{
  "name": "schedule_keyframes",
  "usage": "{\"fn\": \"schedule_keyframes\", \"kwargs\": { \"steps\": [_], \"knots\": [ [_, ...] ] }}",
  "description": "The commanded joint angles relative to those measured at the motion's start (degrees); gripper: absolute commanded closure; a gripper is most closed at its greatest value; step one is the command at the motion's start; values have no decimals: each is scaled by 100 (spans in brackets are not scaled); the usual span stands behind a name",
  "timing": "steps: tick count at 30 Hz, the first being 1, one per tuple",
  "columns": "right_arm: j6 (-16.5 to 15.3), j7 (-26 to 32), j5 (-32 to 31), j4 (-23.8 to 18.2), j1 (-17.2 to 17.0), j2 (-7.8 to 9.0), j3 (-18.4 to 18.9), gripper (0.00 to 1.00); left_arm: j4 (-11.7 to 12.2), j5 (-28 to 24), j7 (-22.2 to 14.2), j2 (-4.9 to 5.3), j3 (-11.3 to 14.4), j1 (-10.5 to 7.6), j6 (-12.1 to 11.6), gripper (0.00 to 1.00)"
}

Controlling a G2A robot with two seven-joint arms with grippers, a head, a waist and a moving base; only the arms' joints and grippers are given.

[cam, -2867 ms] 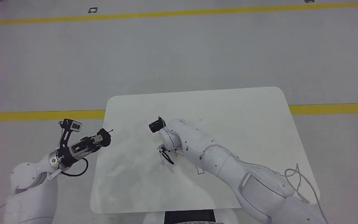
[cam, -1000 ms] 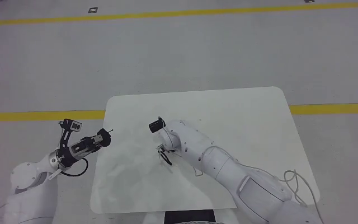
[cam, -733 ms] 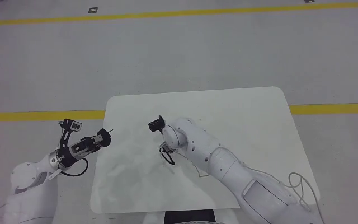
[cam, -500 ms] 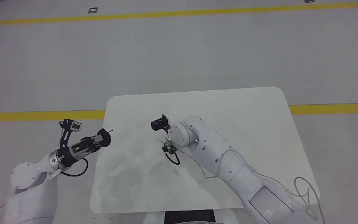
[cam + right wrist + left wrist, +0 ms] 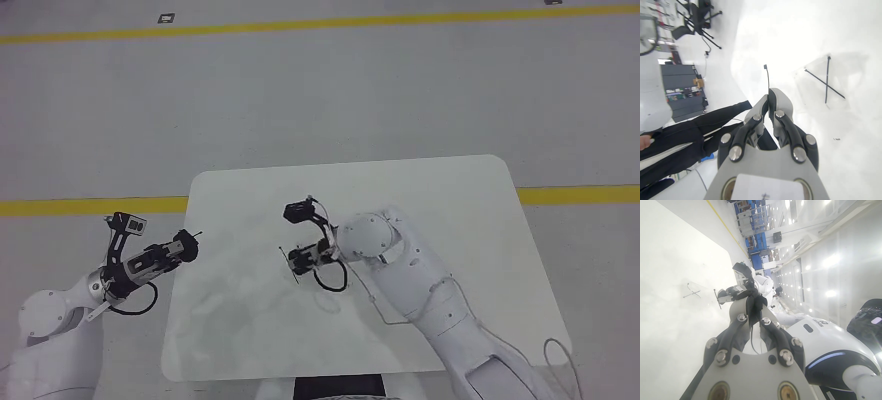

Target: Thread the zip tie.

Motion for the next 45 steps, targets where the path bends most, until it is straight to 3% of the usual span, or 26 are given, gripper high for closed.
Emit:
{"fn": "schedule_keyframes", "kwargs": {
  "steps": [1,9,22,29,35,45],
  "knots": [
    [-213,-266,344,-30,-65,7,41,100,0,0,0,0,0,0,0,100],
    [-663,-1076,1021,118,-9,-12,-58,100,0,0,0,0,0,0,0,100],
    [-660,-1154,1042,100,-37,-13,-66,100,0,0,0,0,0,0,0,100],
    [-833,-2065,1606,-320,-154,-13,-34,100,0,0,0,0,0,0,0,100],
    [-1162,-2878,2116,-618,-285,-44,-150,100,0,0,0,0,0,0,0,100],
    [-1424,-3880,2516,-178,30,-185,-633,100,0,0,0,0,0,0,0,100]
  ]
}}
